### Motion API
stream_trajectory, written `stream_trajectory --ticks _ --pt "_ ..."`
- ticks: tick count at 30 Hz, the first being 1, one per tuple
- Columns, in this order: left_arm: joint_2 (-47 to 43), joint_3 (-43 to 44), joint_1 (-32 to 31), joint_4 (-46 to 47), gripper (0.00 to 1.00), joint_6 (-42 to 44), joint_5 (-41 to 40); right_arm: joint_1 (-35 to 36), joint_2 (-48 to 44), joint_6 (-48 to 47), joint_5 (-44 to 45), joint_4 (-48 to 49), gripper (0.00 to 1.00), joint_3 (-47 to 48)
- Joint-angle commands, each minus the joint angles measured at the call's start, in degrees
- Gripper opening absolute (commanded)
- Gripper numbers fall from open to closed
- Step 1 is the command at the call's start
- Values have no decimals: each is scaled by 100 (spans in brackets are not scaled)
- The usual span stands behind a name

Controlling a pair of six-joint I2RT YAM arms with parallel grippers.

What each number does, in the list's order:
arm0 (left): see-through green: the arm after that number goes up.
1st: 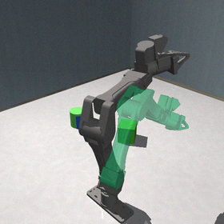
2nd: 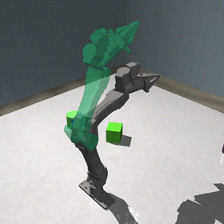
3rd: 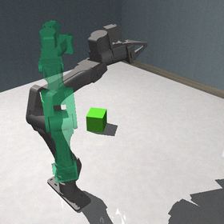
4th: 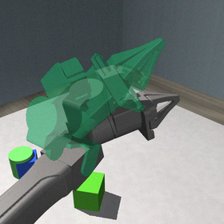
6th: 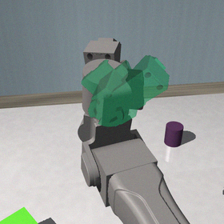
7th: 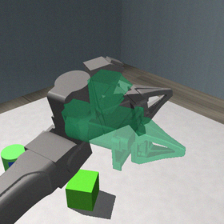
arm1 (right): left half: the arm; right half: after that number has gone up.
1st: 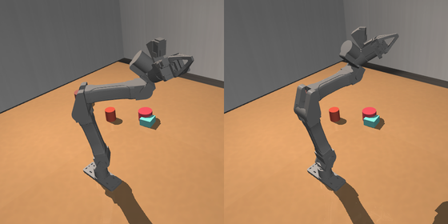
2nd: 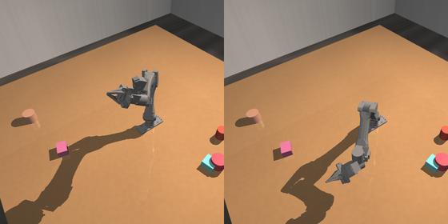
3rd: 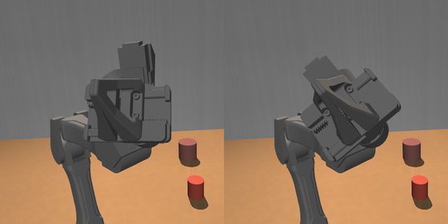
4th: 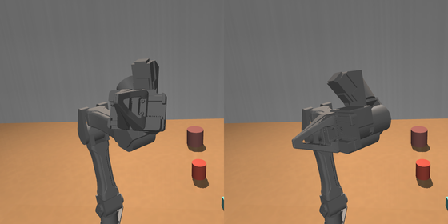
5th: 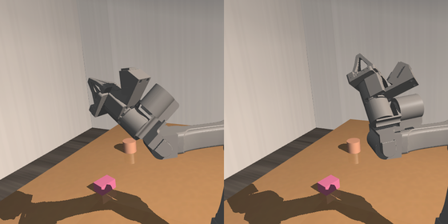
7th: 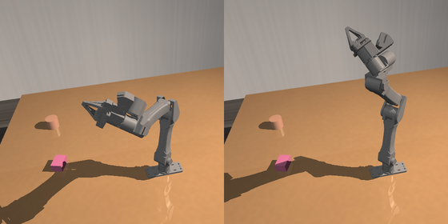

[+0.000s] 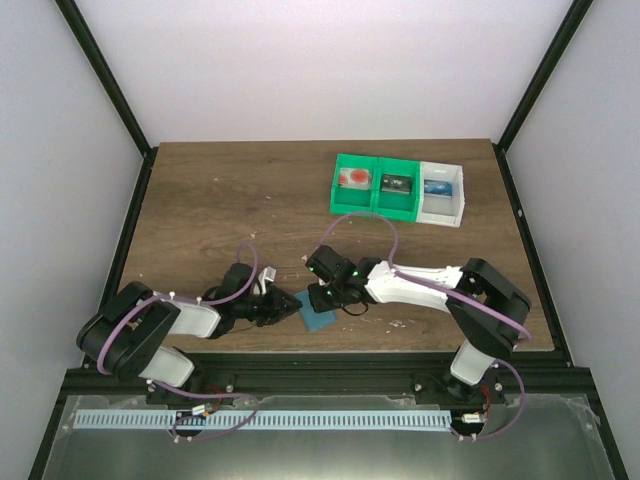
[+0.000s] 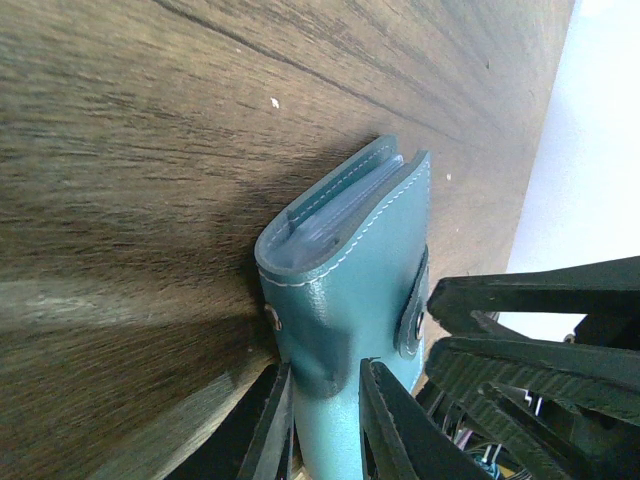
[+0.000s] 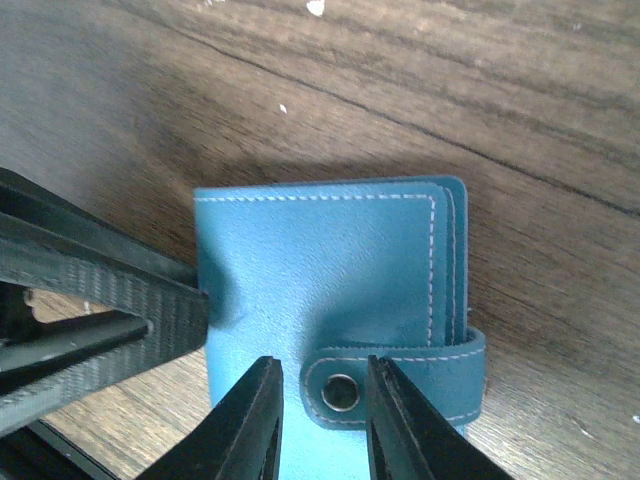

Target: Take the credit cards out of the card holder

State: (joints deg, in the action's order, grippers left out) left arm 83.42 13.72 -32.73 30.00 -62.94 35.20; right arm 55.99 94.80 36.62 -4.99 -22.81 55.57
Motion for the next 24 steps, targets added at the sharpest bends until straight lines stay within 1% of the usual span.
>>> stream_trajectory --ticks 1,16,24 --pt "34 8 -26 164 22 45 48 129 69 -111 242 -244 25 235" --pt "83 -23 -27 191 22 40 64 273 302 -144 499 -425 24 368" --pt "69 7 -31 187 22 36 81 482 548 -114 972 -751 24 584"
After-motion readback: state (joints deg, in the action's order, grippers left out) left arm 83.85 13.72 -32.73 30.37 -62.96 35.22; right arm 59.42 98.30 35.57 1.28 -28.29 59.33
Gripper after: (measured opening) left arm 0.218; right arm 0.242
